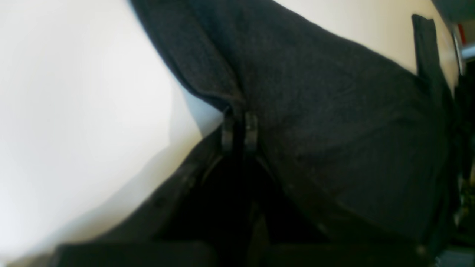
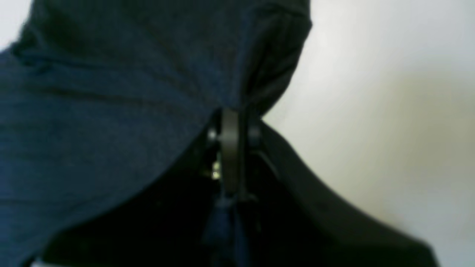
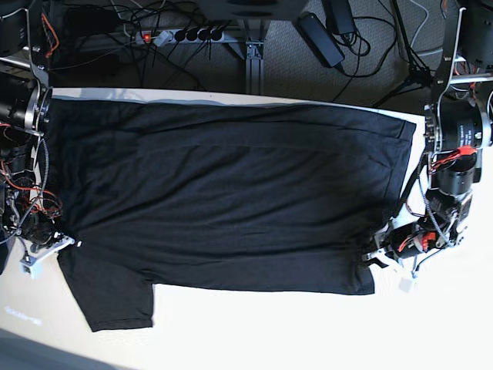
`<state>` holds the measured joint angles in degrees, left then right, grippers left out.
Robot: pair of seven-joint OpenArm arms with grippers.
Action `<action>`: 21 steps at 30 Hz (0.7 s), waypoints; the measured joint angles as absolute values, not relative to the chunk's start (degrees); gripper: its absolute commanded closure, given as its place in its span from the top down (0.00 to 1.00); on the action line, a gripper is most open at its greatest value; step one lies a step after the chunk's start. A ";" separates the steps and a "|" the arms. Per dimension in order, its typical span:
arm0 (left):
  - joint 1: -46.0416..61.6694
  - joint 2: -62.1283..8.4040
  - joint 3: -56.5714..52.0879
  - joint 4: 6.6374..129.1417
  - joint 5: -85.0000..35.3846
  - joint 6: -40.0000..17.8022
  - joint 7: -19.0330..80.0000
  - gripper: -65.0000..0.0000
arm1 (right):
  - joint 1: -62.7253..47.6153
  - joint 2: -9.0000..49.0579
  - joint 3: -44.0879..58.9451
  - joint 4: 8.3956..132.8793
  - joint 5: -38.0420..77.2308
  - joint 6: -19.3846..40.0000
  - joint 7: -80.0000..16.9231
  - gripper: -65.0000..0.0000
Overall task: Fold the T-shirt properly
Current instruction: 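Lift the hem with both grippers and fold it over toward the collar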
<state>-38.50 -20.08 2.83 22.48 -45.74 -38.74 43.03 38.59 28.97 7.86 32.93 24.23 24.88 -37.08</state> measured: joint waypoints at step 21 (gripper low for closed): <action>-23.22 -29.85 3.07 46.35 -67.18 -38.89 62.00 0.00 | 28.16 40.84 8.38 42.68 44.80 26.63 -50.22 0.00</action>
<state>-23.22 -29.85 3.07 46.35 -67.18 -38.89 62.00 28.16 40.84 8.38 42.68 44.80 26.63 -50.22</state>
